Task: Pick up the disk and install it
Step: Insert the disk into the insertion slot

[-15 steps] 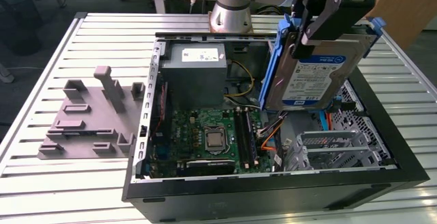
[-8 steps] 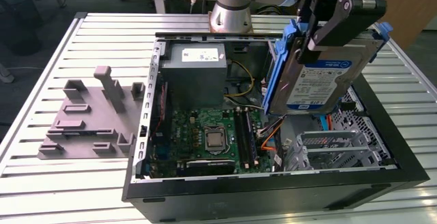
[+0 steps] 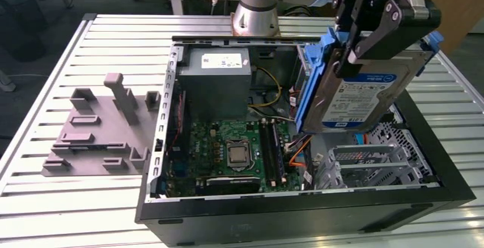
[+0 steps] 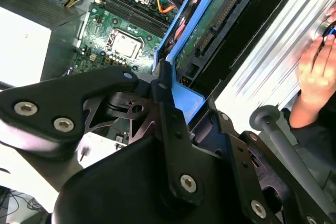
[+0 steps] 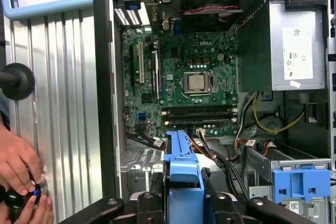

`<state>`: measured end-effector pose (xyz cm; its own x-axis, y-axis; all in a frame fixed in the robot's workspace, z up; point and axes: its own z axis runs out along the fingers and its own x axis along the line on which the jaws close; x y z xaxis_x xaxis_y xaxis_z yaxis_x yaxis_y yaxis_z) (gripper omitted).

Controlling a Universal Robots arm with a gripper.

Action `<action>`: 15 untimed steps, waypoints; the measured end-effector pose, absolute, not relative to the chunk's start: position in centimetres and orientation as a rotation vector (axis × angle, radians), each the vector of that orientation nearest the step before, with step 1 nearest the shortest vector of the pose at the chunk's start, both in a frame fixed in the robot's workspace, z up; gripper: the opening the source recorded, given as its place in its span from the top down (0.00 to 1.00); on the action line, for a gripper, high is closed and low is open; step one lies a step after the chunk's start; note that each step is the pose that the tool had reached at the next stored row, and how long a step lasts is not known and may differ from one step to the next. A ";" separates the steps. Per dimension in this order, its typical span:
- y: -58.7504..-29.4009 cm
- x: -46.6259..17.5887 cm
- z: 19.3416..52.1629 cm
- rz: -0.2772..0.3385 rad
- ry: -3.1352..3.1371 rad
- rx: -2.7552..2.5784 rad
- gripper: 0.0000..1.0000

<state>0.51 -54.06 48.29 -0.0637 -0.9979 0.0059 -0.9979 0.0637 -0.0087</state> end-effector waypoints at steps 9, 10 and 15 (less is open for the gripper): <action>-54.3 0.6 48.3 -0.016 2.290 -2.148 0.64; -54.4 0.6 48.2 -0.016 2.290 -2.148 0.64; -55.1 0.6 48.2 -0.016 2.290 -2.148 0.64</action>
